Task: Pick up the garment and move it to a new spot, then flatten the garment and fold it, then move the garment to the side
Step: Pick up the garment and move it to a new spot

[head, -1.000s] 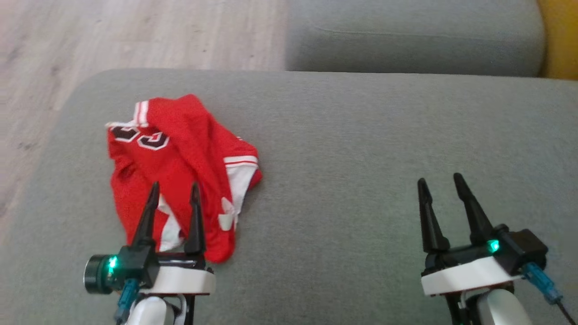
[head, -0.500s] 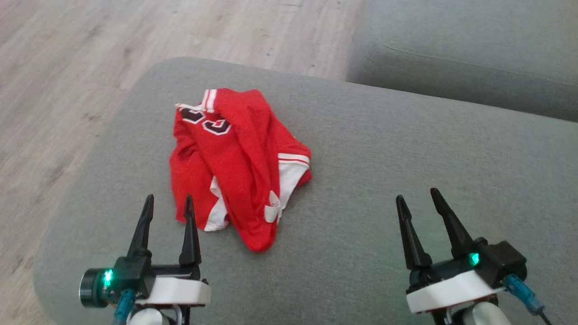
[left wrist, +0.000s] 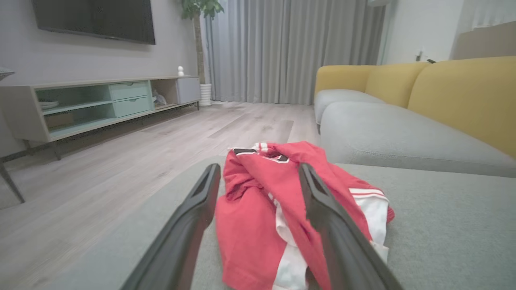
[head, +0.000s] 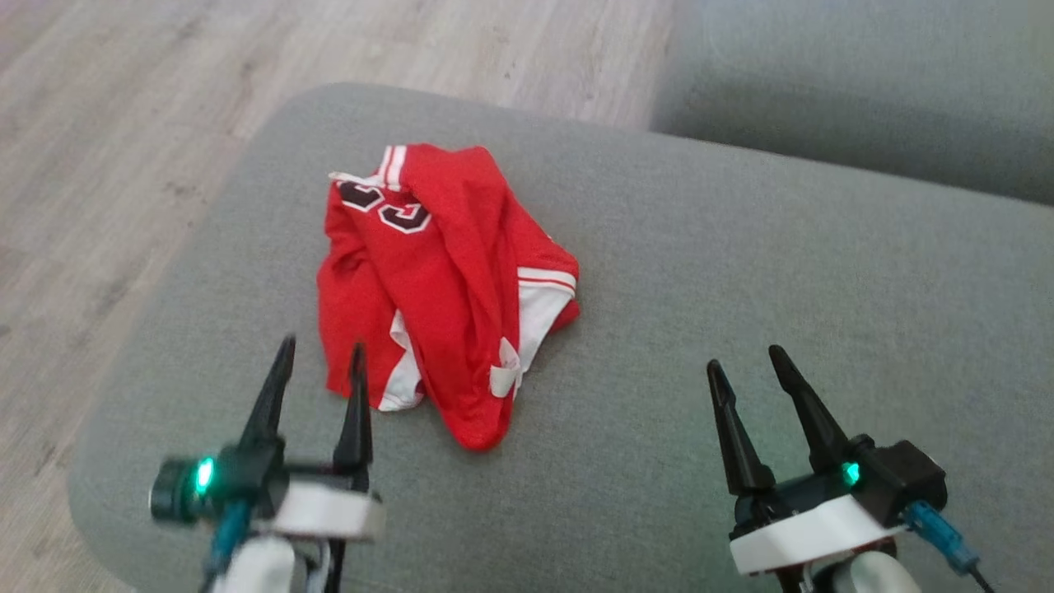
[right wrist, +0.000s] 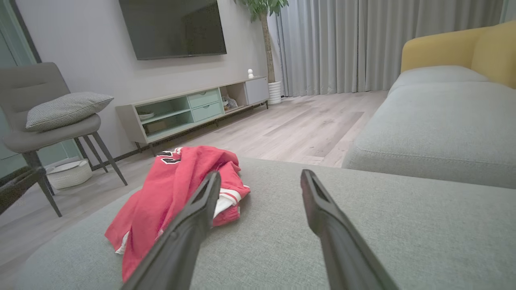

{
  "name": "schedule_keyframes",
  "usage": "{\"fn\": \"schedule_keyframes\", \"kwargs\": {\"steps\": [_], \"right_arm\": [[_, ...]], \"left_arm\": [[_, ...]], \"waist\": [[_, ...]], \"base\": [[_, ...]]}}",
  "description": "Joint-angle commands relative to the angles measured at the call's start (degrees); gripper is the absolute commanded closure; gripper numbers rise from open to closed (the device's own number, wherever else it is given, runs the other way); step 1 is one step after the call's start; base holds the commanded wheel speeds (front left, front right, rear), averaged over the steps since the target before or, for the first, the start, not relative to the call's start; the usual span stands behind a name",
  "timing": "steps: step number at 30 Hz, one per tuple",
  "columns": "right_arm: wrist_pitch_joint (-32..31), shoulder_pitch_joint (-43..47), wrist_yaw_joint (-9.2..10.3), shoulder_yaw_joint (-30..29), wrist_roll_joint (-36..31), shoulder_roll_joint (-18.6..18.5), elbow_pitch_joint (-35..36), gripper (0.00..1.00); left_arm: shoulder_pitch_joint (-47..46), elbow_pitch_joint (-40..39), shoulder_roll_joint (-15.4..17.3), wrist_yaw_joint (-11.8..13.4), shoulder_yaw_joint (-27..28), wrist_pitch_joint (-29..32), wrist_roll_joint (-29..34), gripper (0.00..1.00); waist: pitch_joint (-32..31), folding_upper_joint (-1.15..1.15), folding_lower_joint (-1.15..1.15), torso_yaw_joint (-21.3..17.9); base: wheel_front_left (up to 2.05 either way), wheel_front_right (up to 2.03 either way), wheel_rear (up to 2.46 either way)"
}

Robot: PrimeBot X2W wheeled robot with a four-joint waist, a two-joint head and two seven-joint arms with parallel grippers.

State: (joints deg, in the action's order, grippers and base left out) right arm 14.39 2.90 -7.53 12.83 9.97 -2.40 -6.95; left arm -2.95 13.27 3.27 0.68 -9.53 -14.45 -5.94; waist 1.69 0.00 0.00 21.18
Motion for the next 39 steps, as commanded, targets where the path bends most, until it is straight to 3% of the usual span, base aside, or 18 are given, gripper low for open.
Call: {"fn": "schedule_keyframes", "kwargs": {"steps": [1, 5, 9, 17, 24, 26, 34, 39], "right_arm": [[0.6, -2.9, 0.04, 1.2, -0.5, -0.5, 1.9, 0.00], [0.6, -4.4, 0.04, 0.3, -1.6, -0.5, 2.1, 0.00], [0.6, -6.0, 0.04, 0.1, -2.3, -0.5, 2.3, 0.00], [0.6, -9.1, 0.04, 0.2, -2.3, -0.5, 2.7, 0.00], [0.6, -10.5, 0.04, 0.3, -2.0, -0.5, 2.8, 0.00], [0.6, -10.5, 0.04, 0.2, -1.9, -0.5, 2.7, 0.00], [0.6, -9.6, 0.04, -0.2, -1.5, -0.5, 2.0, 0.00], [0.6, -9.0, 0.04, 0.0, -0.8, -0.5, 1.7, 0.00]], "left_arm": [[-6.4, -1.1, 0.9, -1.0, 1.5, -0.5, 0.8, 0.00], [-16.5, 5.7, 3.1, -5.0, -0.6, 0.7, 1.6, 0.00], [-26.9, 14.1, 5.0, -7.4, -3.0, 9.7, 0.2, 0.00], [-38.9, 26.9, 7.4, -8.1, -3.8, 22.9, -8.5, 0.00], [-41.9, 33.4, 8.4, -8.1, -4.9, 23.8, -12.6, 0.02], [-42.2, 33.7, 8.6, -8.2, -5.7, 22.4, -14.2, 1.00], [-43.5, 30.4, 9.4, -8.2, -8.6, 14.6, -18.2, 1.00], [-45.1, 24.0, 9.6, -8.2, -9.5, 9.8, -21.8, 1.00]], "waist": [[1.8, 0.00, 0.00, -1.3], [5.2, 0.00, 0.00, -3.2], [8.6, 0.00, 0.00, -5.6], [13.7, 0.00, 0.00, -9.9], [15.2, 0.00, 0.00, -11.9], [15.0, 0.00, 0.00, -12.1], [12.0, 0.00, 0.00, -11.4], [8.9, 0.00, 0.00, -10.9]], "base": [[0.00, 0.00, 0.00], [0.00, 0.00, 0.00], [0.00, 0.00, 0.00], [0.00, 0.00, 0.00], [0.00, 0.00, 0.00], [0.00, 0.00, 0.00], [0.00, 0.00, 0.00], [0.00, 0.00, 0.00]]}}
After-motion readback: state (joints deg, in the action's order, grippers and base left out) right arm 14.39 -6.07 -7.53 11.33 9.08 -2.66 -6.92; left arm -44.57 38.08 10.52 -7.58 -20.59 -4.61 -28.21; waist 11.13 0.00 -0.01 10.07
